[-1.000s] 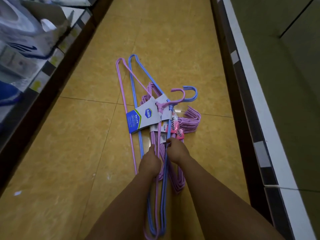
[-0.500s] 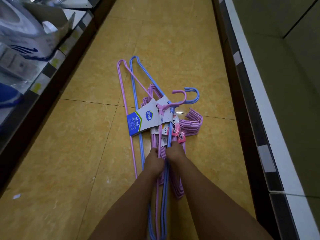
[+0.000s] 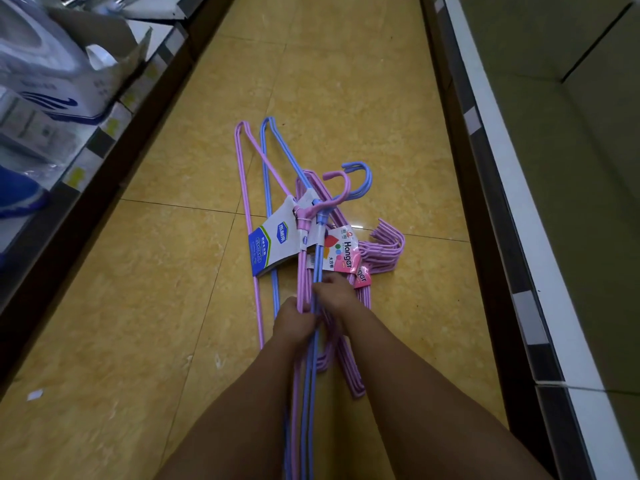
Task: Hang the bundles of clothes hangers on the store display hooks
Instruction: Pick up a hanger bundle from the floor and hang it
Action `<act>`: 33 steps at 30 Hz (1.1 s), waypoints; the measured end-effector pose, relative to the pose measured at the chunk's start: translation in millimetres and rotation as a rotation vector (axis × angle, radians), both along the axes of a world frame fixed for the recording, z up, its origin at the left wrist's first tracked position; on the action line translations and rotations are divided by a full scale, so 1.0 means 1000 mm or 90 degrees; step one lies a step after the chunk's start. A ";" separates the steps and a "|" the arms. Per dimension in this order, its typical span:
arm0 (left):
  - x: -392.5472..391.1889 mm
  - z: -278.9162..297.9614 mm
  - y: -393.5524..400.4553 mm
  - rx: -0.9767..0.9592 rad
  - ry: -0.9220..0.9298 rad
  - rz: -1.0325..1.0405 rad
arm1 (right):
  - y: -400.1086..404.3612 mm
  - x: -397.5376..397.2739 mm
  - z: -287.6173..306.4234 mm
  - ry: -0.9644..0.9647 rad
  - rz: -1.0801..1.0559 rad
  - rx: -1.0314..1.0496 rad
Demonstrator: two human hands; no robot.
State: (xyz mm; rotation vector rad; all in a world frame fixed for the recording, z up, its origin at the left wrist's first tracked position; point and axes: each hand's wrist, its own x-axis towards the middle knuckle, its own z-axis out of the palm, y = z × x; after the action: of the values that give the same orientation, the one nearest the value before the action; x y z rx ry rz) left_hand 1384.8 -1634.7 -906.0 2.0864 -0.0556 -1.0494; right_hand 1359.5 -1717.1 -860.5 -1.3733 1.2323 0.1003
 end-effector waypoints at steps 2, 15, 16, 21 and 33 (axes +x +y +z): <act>0.000 0.023 0.003 -0.018 -0.019 -0.026 | 0.006 0.011 0.002 -0.022 -0.018 0.001; 0.024 0.109 0.044 0.071 -0.244 -0.028 | 0.046 0.042 0.058 -0.036 -0.033 -0.033; 0.023 0.125 0.048 0.074 -0.253 0.005 | 0.050 0.039 0.071 -0.030 -0.022 -0.042; 0.020 0.225 0.067 0.100 -0.258 0.078 | 0.068 0.025 0.163 -0.013 0.008 0.005; 0.023 0.467 0.097 0.164 -0.262 0.022 | 0.081 -0.022 0.426 0.098 0.079 -0.198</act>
State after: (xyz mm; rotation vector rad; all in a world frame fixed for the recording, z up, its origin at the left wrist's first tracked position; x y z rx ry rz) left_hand 1407.3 -1537.3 -438.7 2.5009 -0.0929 -0.6158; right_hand 1337.5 -1635.9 -434.3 -1.7391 1.3292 0.1056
